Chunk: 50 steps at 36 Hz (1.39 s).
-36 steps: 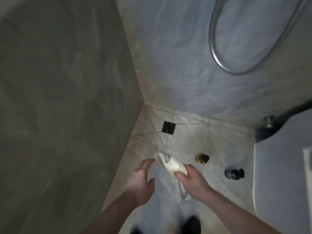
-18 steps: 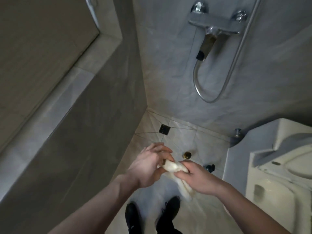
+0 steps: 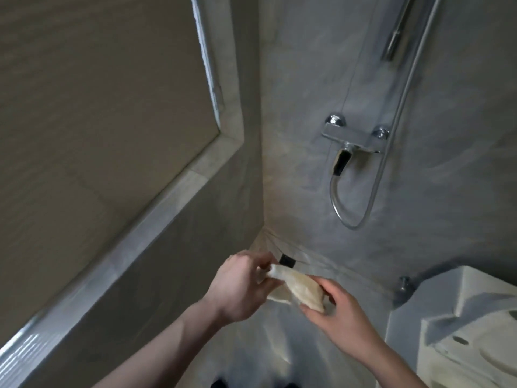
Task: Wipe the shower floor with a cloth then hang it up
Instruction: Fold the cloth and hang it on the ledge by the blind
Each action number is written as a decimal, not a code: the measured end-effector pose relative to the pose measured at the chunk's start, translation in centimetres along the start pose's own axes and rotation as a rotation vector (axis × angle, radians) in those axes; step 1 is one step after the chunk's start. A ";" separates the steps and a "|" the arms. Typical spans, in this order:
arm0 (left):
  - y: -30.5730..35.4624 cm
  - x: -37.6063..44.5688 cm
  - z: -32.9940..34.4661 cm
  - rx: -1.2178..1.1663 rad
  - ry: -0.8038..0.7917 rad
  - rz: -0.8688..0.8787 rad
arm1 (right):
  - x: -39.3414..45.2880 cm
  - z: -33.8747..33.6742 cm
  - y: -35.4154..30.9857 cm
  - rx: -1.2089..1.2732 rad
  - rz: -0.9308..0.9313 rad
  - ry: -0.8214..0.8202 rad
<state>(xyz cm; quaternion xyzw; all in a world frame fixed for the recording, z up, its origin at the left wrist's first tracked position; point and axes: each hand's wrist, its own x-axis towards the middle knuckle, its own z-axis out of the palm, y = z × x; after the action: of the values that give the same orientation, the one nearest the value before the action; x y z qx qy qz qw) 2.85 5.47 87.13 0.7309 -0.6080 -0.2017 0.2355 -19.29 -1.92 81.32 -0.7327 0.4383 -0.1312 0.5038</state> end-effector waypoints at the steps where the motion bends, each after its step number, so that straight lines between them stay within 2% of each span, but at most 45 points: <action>1: 0.1 -0.3 -0.7 -0.014 0.026 -0.009 | 0.4 -0.2 -0.7 0.007 -0.017 0.014; 5: 0.3 -1.3 -3.6 -0.088 0.132 -0.065 | 2.0 -0.6 -3.7 0.020 -0.102 -0.004; 13: -3.2 -3.1 -9.0 -0.115 0.217 -0.138 | 4.9 0.7 -9.9 -0.011 -0.183 -0.060; 18: -6.1 -4.8 -12.0 -0.159 0.257 -0.185 | 6.5 3.2 -14.0 -0.064 -0.220 -0.140; 25: -10.9 -9.0 -14.5 -0.095 0.344 -0.274 | 8.9 8.8 -17.5 -0.169 -0.277 -0.233; 35: -15.8 -17.8 -18.0 -0.144 0.525 -0.583 | 11.4 17.6 -25.5 -0.369 -0.454 -0.493; 42: -16.7 -21.9 -19.7 -0.208 0.694 -0.793 | 13.6 24.3 -30.9 -0.473 -0.595 -0.630; 45: -17.5 -21.9 -20.2 -0.357 0.771 -0.894 | 15.5 28.0 -31.6 -0.515 -0.628 -0.598; 50: -23.3 -21.2 -17.2 -0.353 0.732 -1.070 | 16.5 32.9 -30.2 -0.644 -0.600 -0.308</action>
<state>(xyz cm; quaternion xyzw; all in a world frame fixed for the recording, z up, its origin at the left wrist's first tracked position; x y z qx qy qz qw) 27.52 31.55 87.51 0.9033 -0.0008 -0.1262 0.4100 26.56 9.04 87.90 -0.9573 0.1453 -0.0181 0.2494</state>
